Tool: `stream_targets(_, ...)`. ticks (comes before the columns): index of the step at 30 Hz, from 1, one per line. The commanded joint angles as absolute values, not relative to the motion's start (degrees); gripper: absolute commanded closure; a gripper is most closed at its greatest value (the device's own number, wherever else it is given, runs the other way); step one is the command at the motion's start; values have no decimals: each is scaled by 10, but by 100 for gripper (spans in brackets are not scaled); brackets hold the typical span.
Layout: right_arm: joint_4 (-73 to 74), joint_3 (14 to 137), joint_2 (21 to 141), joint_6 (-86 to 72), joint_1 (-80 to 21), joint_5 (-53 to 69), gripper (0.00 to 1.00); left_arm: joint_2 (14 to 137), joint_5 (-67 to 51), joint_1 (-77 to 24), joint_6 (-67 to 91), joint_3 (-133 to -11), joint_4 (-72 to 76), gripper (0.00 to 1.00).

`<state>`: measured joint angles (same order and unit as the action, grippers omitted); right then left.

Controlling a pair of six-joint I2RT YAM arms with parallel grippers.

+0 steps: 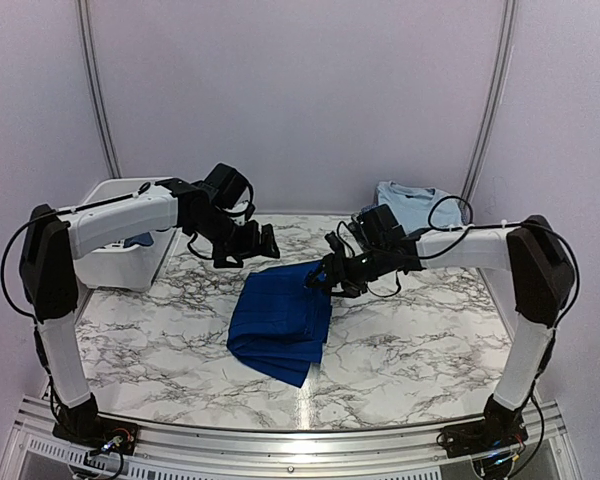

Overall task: Fold and stack the mixed laundry pile
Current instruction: Fold the rectangle-folded skirt at the center of the board, then rotate the square-folded skirt at the center of the board.

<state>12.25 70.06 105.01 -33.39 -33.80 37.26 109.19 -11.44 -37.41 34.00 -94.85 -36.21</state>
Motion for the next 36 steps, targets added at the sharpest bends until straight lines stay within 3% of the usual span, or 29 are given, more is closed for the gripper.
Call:
stream_targets(1,173,755,1126,-310,-362,315,39,1088,-74,-374,318,-944,-358,1)
stream_targets(8,250,784,1215,-227,-368,237,90,1107,-11,-367,249,-965,-365,1)
stream_targets(10,279,795,1225,-194,-366,212,99,1124,-3,-365,224,-978,-366,1)
stream_targets(23,385,934,1284,96,-350,56,100,1282,-108,-366,122,-1070,-343,3)
stream_targets(26,380,955,1288,118,-350,51,100,1281,-162,-367,129,-1002,-321,16)
stream_targets(29,373,971,1288,128,-350,48,100,1237,-216,-370,162,-883,-268,45)
stream_targets(31,365,980,1288,147,-353,62,100,1187,-235,-380,202,-787,-203,57)
stream_targets(36,342,992,1285,182,-375,105,95,1057,-229,-450,353,-583,-74,62)
